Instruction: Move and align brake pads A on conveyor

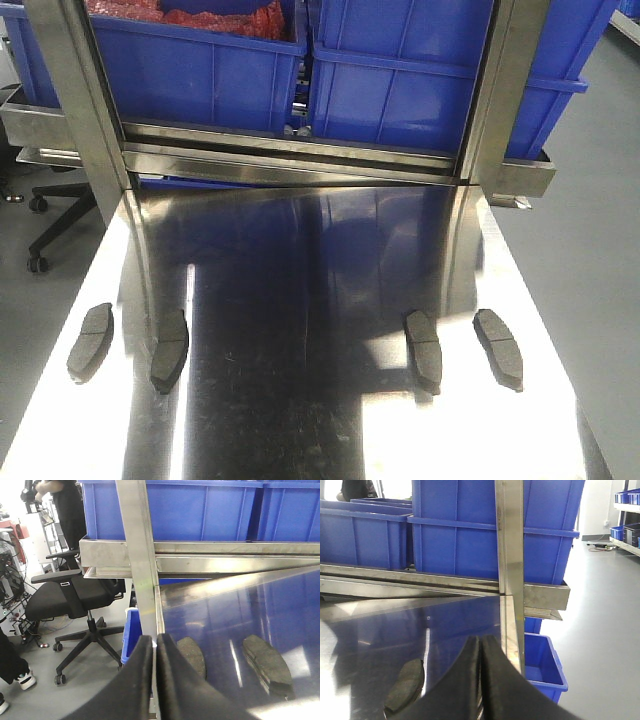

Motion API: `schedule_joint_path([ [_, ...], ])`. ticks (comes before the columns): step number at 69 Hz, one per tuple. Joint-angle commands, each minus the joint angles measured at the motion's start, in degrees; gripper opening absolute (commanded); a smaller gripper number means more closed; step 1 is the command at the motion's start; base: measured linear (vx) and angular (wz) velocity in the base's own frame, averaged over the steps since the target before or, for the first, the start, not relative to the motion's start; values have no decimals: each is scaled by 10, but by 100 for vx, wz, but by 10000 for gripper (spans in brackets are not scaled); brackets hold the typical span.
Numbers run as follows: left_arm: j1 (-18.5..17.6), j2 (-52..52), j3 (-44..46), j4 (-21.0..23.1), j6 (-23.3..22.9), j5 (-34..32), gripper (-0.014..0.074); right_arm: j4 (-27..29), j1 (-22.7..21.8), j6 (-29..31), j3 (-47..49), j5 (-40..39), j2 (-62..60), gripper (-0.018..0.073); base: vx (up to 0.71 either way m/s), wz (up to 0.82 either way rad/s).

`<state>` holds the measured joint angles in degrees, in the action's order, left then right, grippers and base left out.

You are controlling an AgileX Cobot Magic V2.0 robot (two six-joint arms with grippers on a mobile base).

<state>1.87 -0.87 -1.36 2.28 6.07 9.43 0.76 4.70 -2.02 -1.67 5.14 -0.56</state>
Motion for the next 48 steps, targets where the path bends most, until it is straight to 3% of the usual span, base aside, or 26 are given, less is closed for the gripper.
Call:
schedule_joint_path([
  [1, -3, -6, 5, 2, -5, -42, -7, -1, -1, 2, -11, -46, -9, -10, 0, 0],
  [48, -3, -6, 5, 2, -5, -42, -7, -1, -1, 2, -11, -46, -9, -10, 0, 0],
])
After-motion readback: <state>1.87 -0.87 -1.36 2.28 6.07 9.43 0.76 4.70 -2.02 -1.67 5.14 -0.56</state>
